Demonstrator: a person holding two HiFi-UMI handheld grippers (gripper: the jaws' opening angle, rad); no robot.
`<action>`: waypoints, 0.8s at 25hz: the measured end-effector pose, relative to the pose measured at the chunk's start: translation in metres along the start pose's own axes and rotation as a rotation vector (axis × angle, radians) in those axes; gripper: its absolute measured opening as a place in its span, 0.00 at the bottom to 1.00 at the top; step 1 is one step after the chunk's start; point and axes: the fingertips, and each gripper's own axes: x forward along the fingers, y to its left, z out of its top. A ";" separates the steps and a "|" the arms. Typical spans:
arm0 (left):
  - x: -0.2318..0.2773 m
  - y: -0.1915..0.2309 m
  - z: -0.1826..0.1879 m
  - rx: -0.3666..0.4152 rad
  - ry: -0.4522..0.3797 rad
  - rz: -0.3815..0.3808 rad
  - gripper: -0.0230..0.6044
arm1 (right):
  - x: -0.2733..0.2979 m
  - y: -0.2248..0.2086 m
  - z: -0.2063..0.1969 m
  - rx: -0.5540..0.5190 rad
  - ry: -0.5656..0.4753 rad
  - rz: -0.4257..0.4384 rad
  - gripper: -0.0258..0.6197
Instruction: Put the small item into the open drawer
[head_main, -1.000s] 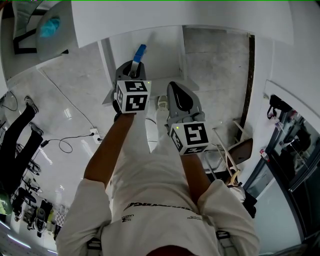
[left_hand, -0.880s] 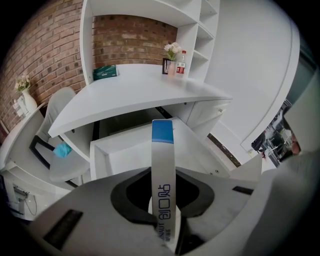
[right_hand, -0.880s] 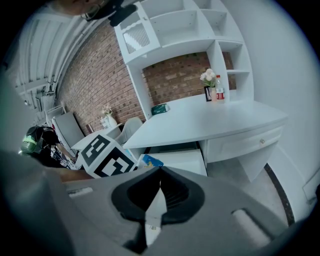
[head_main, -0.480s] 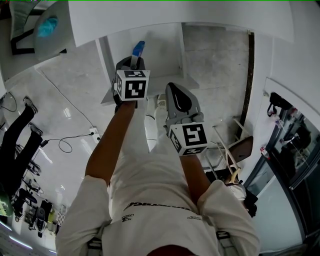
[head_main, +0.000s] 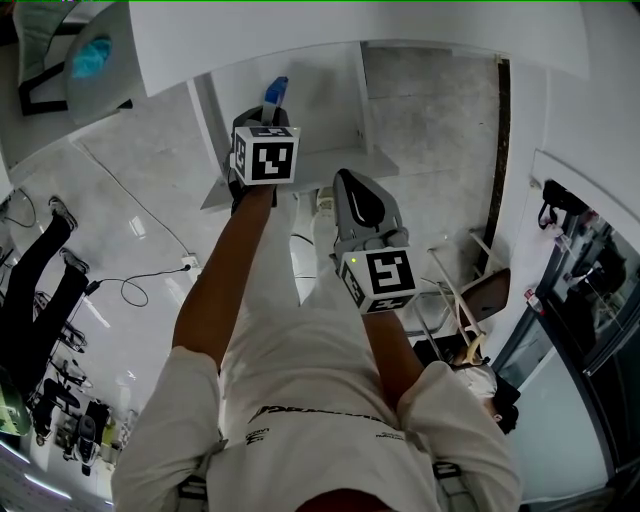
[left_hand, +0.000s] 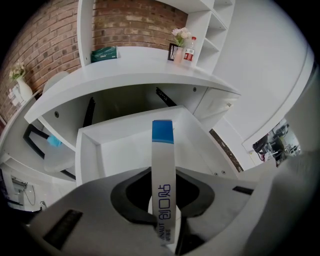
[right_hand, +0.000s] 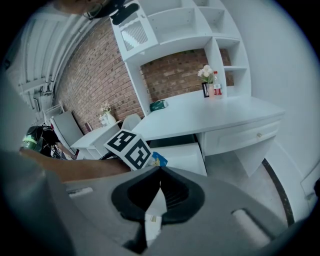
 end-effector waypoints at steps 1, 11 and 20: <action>0.003 0.000 -0.001 -0.004 0.008 -0.002 0.15 | 0.001 0.000 -0.001 0.001 0.003 0.001 0.03; 0.031 0.008 -0.008 -0.008 0.071 0.007 0.15 | 0.008 0.002 -0.004 0.008 0.006 0.003 0.03; 0.054 0.016 -0.018 -0.031 0.128 -0.007 0.16 | 0.010 0.002 -0.006 0.014 0.009 -0.005 0.03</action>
